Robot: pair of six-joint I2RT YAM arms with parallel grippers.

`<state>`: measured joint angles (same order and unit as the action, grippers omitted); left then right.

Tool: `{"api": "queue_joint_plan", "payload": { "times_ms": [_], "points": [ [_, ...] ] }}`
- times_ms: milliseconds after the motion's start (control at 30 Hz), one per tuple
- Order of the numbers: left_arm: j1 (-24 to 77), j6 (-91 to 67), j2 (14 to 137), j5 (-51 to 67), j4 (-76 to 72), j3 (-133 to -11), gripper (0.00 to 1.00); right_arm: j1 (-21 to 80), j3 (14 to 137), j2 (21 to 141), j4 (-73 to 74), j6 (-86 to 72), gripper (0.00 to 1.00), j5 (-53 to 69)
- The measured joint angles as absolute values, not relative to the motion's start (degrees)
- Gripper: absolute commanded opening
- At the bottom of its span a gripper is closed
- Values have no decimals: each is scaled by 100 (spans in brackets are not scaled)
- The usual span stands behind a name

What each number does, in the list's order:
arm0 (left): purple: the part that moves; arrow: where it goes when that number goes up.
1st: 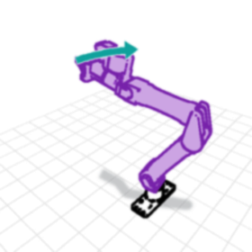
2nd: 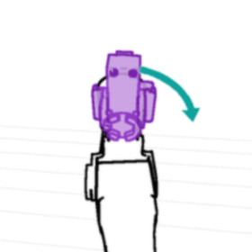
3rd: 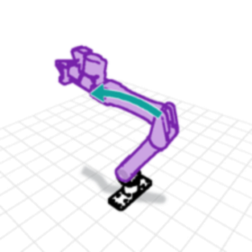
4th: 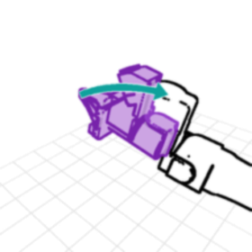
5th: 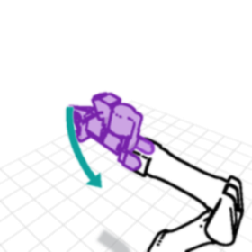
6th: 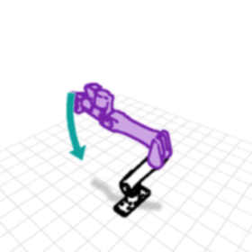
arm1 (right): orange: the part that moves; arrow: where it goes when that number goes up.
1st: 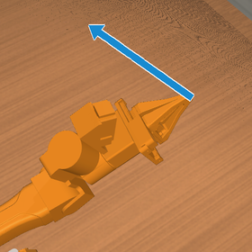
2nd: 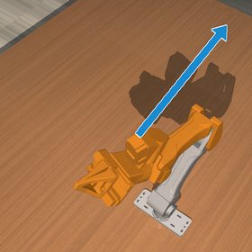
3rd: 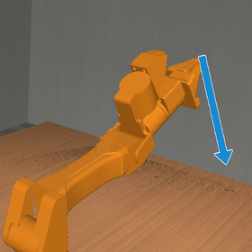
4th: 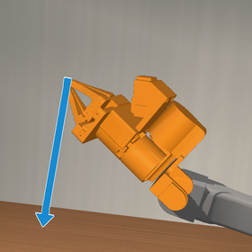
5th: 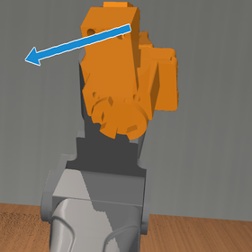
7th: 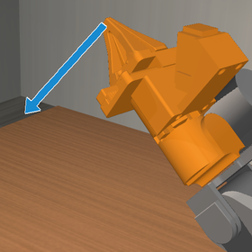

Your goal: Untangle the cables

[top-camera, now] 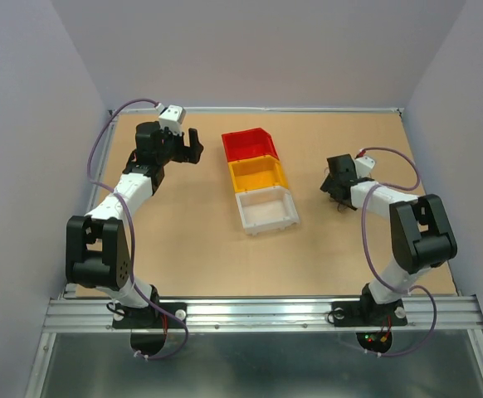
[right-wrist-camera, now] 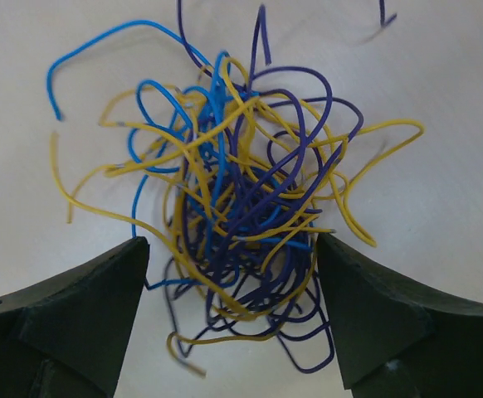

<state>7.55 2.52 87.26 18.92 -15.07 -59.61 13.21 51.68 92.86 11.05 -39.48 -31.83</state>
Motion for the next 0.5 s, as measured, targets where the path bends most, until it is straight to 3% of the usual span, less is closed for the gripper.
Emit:
{"api": "queue_joint_plan", "payload": {
  "times_ms": [33,133,367,500],
  "points": [
    [755,252,8726,1911,-1507,-5961,93,1321,5168,9432,1116,-4005,43,-3144],
    [784,257,8726,1973,-1483,-5961,93,1321,5162,9424,1133,-4005,10,-3013],
    [1181,298,8906,1837,-1146,-6097,94,1398,4652,7767,740,-3813,8,-2794],
    [1437,296,9273,1955,-1026,-6204,94,1400,4644,7424,449,-3747,9,-2735]
  ]
}}
